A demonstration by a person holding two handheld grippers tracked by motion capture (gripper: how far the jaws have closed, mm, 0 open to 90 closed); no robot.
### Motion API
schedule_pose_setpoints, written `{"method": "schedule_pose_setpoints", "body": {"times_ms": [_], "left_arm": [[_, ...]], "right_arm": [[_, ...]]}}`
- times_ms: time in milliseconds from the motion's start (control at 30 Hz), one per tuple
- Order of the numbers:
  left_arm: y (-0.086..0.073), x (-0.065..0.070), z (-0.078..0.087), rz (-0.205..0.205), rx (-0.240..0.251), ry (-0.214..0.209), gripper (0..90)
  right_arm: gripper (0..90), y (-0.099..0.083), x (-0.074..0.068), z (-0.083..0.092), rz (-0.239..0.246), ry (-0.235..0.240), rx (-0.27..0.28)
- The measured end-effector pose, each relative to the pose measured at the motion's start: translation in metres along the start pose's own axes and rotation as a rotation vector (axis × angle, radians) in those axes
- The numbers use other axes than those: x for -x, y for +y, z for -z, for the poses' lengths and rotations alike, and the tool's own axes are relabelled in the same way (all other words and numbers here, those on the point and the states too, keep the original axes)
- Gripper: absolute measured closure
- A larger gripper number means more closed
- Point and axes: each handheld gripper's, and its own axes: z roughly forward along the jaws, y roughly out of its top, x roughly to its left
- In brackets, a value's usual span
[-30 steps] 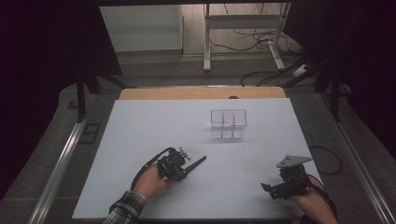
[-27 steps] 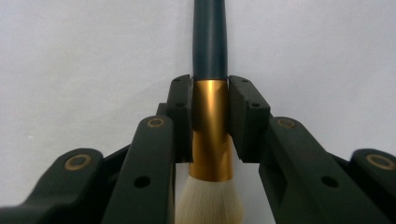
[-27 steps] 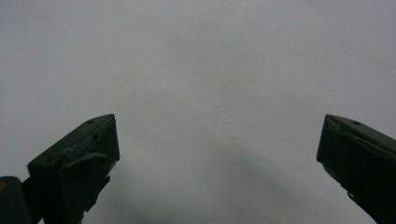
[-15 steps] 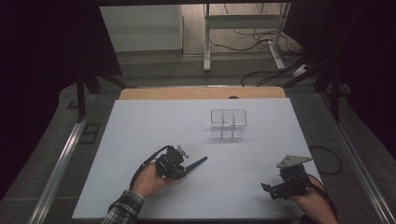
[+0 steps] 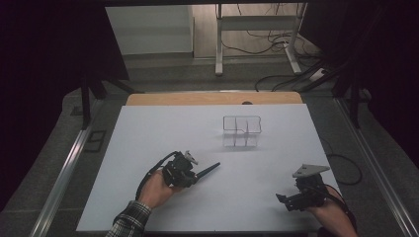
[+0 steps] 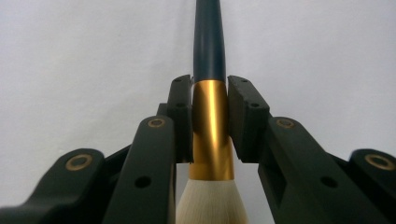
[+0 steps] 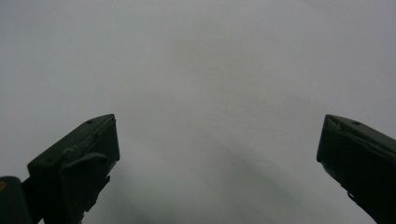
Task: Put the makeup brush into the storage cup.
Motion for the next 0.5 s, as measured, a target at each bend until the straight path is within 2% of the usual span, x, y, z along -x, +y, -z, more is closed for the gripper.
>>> {"method": "schedule_pose_setpoints", "body": {"times_ms": [333,500], "left_arm": [[0.002,0.007,0.011,-0.027,0.079,-0.011,72.8],[0.002,0.011,0.016,-0.043,0.102,-0.017,72.8]], "right_arm": [[0.0,0.0,0.0,0.0,0.0,-0.001,0.003],[0.0,0.0,0.0,0.001,0.0,-0.001,0.005]]}}
